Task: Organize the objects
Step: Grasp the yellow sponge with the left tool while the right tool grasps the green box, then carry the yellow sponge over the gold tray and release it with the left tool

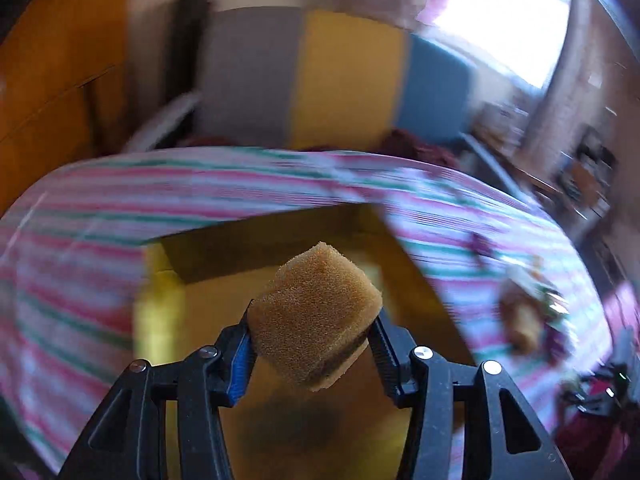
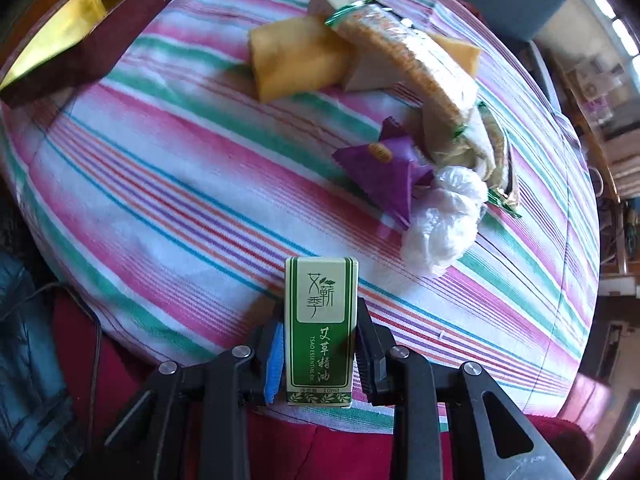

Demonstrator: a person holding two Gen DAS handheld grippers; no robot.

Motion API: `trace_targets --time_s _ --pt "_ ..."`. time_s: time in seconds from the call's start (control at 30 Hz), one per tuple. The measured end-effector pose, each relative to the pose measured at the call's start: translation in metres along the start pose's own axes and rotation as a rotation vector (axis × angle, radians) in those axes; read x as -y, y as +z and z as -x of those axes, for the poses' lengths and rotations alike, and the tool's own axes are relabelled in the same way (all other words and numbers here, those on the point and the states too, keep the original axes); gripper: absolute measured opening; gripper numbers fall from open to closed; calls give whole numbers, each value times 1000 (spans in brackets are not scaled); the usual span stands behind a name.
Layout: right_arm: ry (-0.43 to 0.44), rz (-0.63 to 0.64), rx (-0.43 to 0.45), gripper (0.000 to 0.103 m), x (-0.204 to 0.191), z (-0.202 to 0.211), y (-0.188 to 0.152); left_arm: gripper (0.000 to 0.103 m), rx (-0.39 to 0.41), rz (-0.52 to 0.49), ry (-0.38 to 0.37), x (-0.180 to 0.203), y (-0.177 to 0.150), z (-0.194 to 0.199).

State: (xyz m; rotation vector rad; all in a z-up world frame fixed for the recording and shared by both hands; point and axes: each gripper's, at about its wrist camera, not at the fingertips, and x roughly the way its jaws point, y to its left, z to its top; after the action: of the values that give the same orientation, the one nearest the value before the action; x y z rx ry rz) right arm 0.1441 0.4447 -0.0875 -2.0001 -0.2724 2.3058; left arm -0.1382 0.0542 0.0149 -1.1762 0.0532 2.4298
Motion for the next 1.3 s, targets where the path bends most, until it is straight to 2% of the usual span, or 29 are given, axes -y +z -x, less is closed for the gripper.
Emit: trace_targets --time_s 0.07,0.13,0.37,0.5,0.53,0.67,0.8,0.87,0.9,1.0,1.1,1.3 --pt "3 -24 8 31 4 2 -2 51 -8 26 52 -29 4 -7" --pt "6 -40 8 31 7 2 -4 51 -27 50 65 -48 8 -17" --pt "-4 -74 -2 31 14 3 -10 52 -93 25 87 -64 21 -70" --pt "-7 -87 -12 31 17 3 -13 55 -127 58 140 -70 30 -94" --pt "-7 -91 -13 31 18 3 -14 59 -127 65 161 -72 32 -96" --pt "-10 -101 -20 31 22 4 -17 76 -92 58 174 -73 38 -86" --pt "-23 -105 -25 31 24 5 -20 78 -78 84 194 -80 39 -74" --pt "-34 -115 -18 31 27 8 -23 78 -50 124 171 -84 37 -61" --pt "-39 -120 -14 31 28 9 -23 78 -29 140 155 -83 32 -50" --pt "-39 -139 15 31 28 18 -24 77 16 144 177 -73 15 -25" --pt "-12 -148 81 31 20 35 -14 77 55 146 176 -61 -7 -1" --pt "95 -55 258 31 -27 84 38 77 73 173 177 -44 -53 29"
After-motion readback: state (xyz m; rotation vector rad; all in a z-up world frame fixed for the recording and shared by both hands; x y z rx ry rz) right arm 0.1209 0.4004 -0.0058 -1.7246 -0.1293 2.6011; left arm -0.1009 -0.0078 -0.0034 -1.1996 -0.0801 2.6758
